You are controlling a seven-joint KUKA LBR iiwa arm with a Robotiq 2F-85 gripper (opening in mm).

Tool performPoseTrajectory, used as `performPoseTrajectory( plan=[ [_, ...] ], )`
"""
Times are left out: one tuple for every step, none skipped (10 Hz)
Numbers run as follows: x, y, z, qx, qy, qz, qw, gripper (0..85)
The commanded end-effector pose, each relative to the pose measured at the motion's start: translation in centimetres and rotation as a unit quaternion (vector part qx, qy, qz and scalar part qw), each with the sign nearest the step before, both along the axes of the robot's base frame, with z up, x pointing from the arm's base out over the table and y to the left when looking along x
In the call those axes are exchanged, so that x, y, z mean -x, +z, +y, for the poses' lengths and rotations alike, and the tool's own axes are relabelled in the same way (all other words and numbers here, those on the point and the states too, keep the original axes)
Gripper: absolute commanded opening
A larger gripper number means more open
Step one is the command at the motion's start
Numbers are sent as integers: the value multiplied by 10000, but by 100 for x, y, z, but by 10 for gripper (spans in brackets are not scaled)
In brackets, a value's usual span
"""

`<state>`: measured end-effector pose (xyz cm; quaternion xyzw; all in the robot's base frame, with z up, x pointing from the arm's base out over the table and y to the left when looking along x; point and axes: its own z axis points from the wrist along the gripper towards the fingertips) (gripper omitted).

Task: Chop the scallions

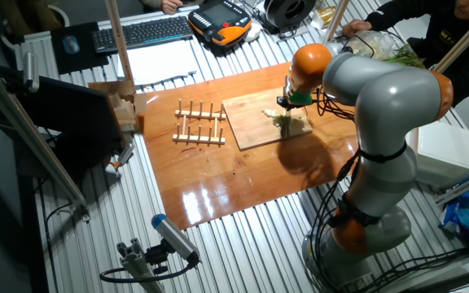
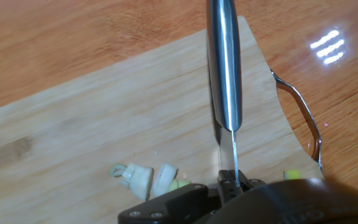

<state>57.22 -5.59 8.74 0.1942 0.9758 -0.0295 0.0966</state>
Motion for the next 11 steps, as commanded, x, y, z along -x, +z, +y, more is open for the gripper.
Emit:
performPoseTrajectory(
  plan=[
    [44,-37,34,-7,-24,10,10000,0],
    [72,-44,64,-11,-45,-7,10000,0],
    [91,-45,82,-12,-52,-16,10000,0],
    [105,-33,92,-20,-52,-16,10000,0],
    [124,-10,100,-21,-60,-9,10000,0],
    [149,-12,101,-21,-60,-9,10000,0],
    [171,-21,99,-29,-59,-16,10000,0],
    [177,-18,99,-53,-67,-17,10000,0],
    [170,-9,99,-42,-89,-19,9999,0],
    [136,1,83,9,-103,-36,9999,0],
    [69,32,35,23,-64,-40,10000,0]
  ],
)
